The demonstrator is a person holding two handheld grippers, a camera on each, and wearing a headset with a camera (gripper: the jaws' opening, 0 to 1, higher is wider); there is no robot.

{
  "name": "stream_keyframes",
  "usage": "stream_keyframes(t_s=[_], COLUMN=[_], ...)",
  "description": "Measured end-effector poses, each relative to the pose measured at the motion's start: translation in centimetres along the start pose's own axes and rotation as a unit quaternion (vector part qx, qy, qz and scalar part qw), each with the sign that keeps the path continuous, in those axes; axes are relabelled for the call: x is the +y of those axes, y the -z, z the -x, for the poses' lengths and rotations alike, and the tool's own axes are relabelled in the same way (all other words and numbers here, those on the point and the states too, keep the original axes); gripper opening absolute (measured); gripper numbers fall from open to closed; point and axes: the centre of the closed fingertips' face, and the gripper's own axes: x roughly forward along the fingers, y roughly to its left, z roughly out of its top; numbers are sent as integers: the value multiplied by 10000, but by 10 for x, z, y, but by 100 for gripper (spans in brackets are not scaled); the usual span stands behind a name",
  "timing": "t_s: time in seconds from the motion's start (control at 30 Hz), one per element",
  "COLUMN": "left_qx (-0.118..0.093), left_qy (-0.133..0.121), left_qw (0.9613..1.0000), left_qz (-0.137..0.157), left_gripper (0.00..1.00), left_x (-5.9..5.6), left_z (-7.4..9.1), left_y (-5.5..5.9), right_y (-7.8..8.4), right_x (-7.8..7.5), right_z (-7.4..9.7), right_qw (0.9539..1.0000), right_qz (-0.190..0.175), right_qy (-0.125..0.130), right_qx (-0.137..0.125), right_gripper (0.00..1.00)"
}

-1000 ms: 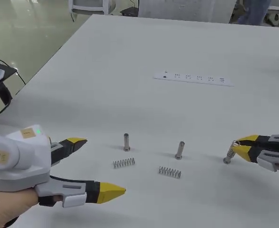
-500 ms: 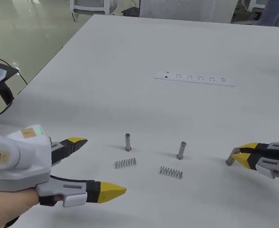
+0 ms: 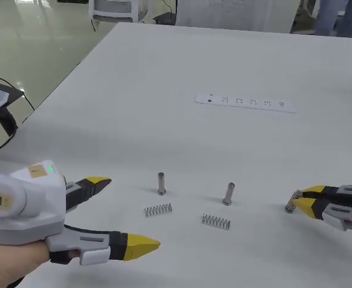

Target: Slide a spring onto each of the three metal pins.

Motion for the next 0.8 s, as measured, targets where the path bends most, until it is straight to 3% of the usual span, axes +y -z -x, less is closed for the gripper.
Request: stream_keyframes(t_s=[0.4, 0.8], left_qx=[13, 15], left_qy=[27, 55], left_qw=[10000, 10000], left_qz=[-37, -57], left_gripper=[98, 98], left_x=[-1, -3], left_z=[-1, -2], left_y=[-2, -4], right_y=[-1, -12], right_x=[0, -3], right_z=[1, 7], right_qw=[10000, 9998], right_qz=[-77, -90], right_qy=[-2, 113], right_qx=[42, -126], right_gripper=[12, 24])
